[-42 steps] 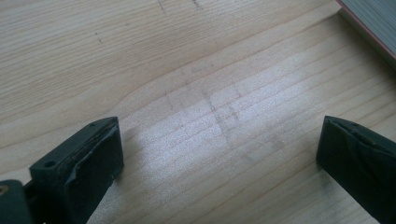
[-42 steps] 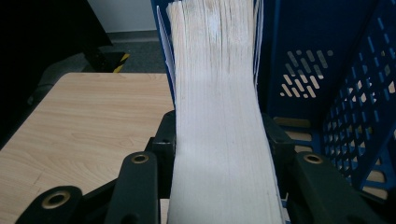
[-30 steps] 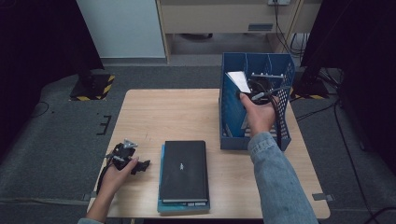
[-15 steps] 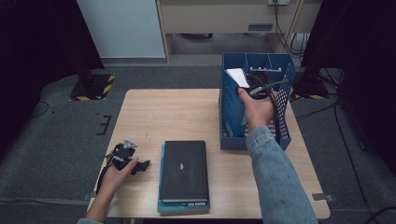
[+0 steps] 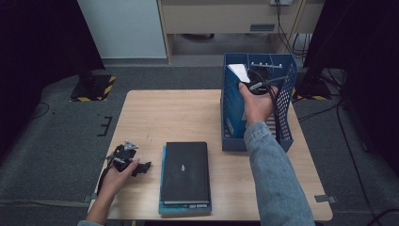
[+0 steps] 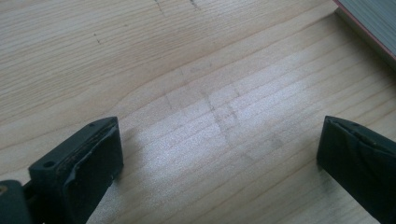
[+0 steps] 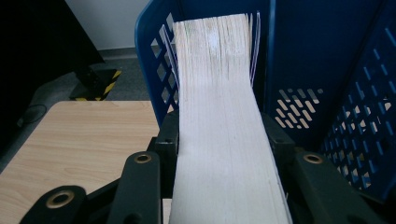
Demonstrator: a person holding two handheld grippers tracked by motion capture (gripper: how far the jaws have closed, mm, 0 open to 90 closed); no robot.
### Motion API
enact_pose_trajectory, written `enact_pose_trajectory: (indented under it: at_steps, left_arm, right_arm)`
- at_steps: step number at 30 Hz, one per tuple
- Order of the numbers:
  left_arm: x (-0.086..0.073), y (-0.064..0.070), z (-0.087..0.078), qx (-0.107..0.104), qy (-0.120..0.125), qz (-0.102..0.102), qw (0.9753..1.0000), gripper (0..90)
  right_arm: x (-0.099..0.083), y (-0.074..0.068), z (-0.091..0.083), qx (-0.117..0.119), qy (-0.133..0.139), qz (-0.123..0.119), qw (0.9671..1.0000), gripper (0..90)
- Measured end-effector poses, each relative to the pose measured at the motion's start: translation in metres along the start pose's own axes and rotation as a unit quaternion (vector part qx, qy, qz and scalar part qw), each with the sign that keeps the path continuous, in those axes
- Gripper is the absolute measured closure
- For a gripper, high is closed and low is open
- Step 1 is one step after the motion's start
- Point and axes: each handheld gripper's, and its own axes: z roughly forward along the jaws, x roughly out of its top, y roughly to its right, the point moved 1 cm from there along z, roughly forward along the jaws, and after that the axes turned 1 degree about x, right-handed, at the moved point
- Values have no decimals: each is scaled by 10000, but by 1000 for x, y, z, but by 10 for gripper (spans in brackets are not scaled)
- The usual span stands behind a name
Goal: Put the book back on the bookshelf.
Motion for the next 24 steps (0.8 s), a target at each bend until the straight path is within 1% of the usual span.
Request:
enact_pose_trajectory:
  at_steps: [2,5,12,24]
  left_arm:
    - [0,0,0,-4,-4,9,10000,0]
    - [0,0,0,-10,-17,24,10000,0]
    - [1,1,0,-40,-22,55,10000,0]
    - [2,3,0,-81,-64,114,9999,0]
  right_arm:
    - [0,0,2,-3,-17,-17,10000,598]
    - [2,1,6,-20,34,32,10000,598]
    - [4,0,12,-91,248,97,9996,598]
    - [2,-5,23,-190,330,38,9993,597]
